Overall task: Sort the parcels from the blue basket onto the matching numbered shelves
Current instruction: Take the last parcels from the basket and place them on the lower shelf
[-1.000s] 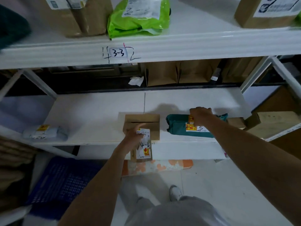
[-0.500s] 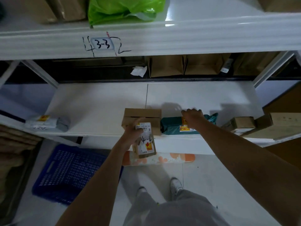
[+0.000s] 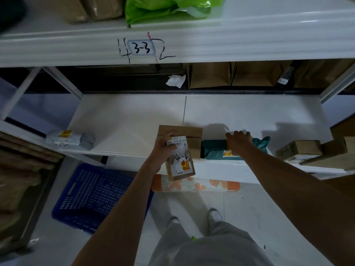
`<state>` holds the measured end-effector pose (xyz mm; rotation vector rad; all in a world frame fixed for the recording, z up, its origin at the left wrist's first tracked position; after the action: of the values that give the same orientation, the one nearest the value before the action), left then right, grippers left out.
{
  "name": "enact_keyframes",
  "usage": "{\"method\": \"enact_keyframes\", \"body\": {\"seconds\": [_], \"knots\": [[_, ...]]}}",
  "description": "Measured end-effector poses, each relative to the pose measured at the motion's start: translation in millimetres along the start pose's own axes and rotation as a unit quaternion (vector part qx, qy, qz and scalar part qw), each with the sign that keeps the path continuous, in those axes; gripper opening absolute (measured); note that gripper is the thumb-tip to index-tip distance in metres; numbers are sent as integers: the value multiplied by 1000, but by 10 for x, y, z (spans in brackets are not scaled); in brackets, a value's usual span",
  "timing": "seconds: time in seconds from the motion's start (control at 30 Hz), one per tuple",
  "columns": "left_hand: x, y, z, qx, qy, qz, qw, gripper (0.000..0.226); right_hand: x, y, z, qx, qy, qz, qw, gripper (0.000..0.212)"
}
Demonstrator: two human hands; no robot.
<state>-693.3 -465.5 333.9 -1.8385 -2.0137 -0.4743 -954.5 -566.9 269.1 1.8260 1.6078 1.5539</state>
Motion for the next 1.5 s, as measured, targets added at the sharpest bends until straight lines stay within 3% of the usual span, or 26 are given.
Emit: {"method": "enact_keyframes", "body": {"seconds": [0.23, 0.4, 0.47, 0.6, 0.77, 0.93, 1.1, 1.23, 1.5], "knots": [[68, 97, -74, 28, -4, -2, 1000, 55, 11, -32, 61, -36, 7, 14, 999, 92], [58, 73, -179, 32, -23, 14, 999, 60, 87, 300, 18, -140, 4, -28, 990, 94], [61, 57, -229, 26, -33, 26, 999, 64, 162, 489, 19, -231, 3, -48, 972, 88], [59, -29, -336, 6, -46, 46, 998, 73, 470, 768, 194, -431, 48, -53, 900, 75], [178, -445, -398, 1, -40, 137, 990, 85, 1049, 825, 510, -521, 96, 23, 848, 76], [279, -975, -490, -39, -48, 209, 976, 92, 1421, 616, 237, -594, 21, 6, 804, 87], [516, -1663, -566, -96, -69, 263, 957, 87, 1808, 314, -303, -591, -27, -16, 806, 96], [571, -2205, -603, -115, -84, 277, 950, 84, 1959, 113, -894, -546, -66, -50, 834, 80], [298, -3101, -945, -218, -177, 190, 941, 59, 1974, -8, -2079, -475, -81, -158, 862, 65]]}}
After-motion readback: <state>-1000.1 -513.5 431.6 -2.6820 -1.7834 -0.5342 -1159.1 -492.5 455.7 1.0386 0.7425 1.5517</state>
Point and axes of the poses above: each hand's wrist, its own x-axis away from the middle knuckle, its own y-axis out of the back of the hand, z = x × y, the point moved 10 cm from there along -x, towards the middle knuckle, and after that the axes turned 11 degrees about x, right-handed, at the moved point
